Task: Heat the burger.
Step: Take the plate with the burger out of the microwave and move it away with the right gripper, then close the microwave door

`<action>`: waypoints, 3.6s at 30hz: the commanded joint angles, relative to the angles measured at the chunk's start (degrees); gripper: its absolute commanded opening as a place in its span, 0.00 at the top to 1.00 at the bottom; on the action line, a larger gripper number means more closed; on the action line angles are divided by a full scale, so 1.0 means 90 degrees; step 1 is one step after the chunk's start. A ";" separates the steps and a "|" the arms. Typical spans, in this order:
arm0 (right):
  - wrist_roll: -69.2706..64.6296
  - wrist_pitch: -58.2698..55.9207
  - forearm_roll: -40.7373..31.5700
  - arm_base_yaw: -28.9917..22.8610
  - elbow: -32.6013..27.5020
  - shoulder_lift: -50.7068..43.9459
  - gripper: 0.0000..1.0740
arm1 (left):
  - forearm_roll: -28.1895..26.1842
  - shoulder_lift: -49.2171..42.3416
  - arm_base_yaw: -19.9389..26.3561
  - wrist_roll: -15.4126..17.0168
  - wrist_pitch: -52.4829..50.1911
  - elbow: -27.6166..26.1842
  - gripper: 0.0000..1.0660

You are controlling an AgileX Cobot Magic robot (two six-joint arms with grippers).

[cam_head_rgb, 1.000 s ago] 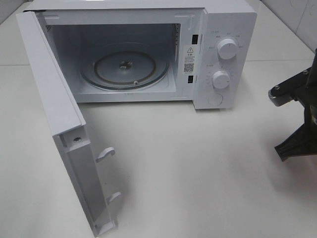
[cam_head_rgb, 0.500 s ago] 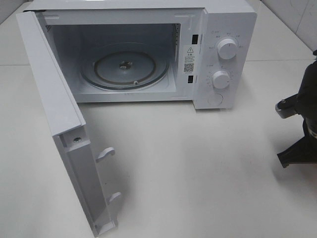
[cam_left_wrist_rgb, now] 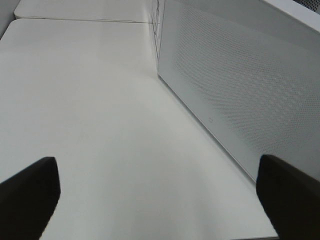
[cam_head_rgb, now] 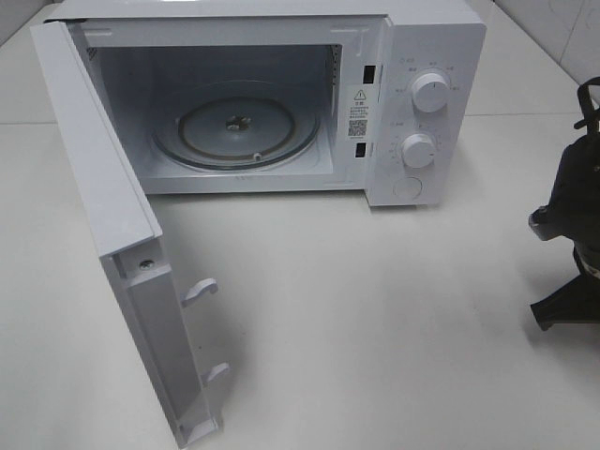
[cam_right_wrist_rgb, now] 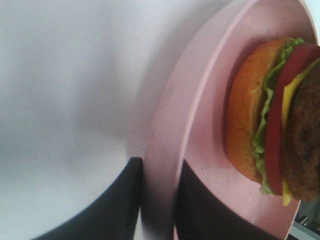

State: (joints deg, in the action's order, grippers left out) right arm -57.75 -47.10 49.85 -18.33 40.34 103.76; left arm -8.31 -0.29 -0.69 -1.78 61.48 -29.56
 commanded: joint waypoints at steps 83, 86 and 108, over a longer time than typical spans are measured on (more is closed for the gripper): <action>0.6207 -0.1101 -0.5386 0.1891 -0.1229 -1.1746 0.30 | 0.0019 -0.0095 0.0013 -0.0006 -0.0025 0.0000 0.06; 0.6207 -0.0980 -0.5386 0.1891 -0.1299 -1.1746 0.31 | 0.0000 -0.0095 0.0013 -0.0006 -0.0025 0.0000 0.06; 0.6207 -0.0872 -0.5386 0.1891 -0.1362 -1.1746 0.31 | 0.0000 -0.0095 0.0013 -0.0006 -0.0025 0.0000 0.06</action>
State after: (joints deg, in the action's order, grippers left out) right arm -2.35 -55.52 1.20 -1.78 28.25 -0.23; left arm -8.31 -0.29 -0.69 -1.78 61.48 -29.56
